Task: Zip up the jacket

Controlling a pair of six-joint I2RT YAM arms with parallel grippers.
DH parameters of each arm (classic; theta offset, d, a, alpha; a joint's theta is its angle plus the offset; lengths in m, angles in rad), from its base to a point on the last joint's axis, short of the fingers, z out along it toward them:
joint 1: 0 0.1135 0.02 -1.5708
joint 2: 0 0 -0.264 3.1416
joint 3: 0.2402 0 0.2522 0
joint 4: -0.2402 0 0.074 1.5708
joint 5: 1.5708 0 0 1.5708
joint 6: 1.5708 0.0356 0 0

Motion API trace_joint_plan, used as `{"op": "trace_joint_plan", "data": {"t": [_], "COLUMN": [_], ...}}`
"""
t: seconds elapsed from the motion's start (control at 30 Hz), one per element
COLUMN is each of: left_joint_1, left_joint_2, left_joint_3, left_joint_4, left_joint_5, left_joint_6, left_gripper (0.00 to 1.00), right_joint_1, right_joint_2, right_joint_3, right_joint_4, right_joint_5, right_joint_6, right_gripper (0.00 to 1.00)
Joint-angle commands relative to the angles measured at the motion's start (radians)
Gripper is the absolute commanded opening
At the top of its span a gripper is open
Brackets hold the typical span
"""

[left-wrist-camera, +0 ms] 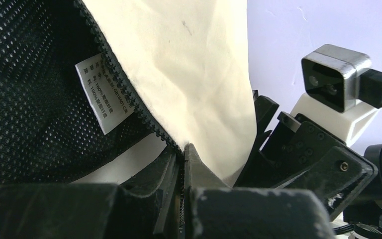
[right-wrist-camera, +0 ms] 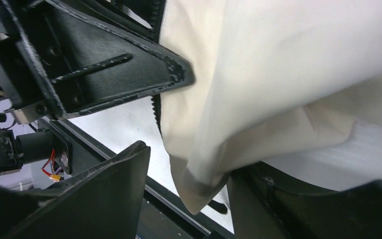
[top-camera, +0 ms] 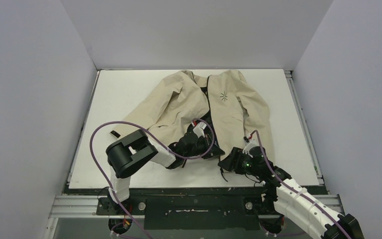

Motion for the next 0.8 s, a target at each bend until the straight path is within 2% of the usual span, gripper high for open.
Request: {"op": "trace_joint_plan", "data": {"t": [0.0, 0.17, 0.43, 0.6, 0.77], "left_joint_1": [0.009, 0.011, 0.033, 0.039, 0.037], "left_joint_2": [-0.037, -0.028, -0.03, -0.041, -0.037], "left_joint_3": [0.027, 0.029, 0.033, 0.041, 0.043], "left_joint_4": [0.022, 0.024, -0.004, -0.045, -0.048], "left_joint_5": [0.009, 0.013, 0.034, 0.036, 0.042], "left_joint_6": [0.019, 0.019, 0.035, 0.057, 0.057], "left_gripper": [0.0, 0.0, 0.0, 0.0, 0.0], "right_joint_1": [0.008, 0.008, 0.008, 0.008, 0.007], "right_joint_2": [-0.008, 0.016, 0.019, 0.042, 0.073], "right_joint_3": [0.014, 0.023, 0.091, 0.098, 0.102], "right_joint_4": [0.11, 0.098, 0.002, 0.019, 0.043], "right_joint_5": [-0.021, -0.038, -0.06, -0.086, -0.087], "right_joint_6": [-0.053, -0.084, -0.175, -0.192, -0.193], "right_gripper": [0.54, 0.48, 0.51, 0.41, 0.41]}}
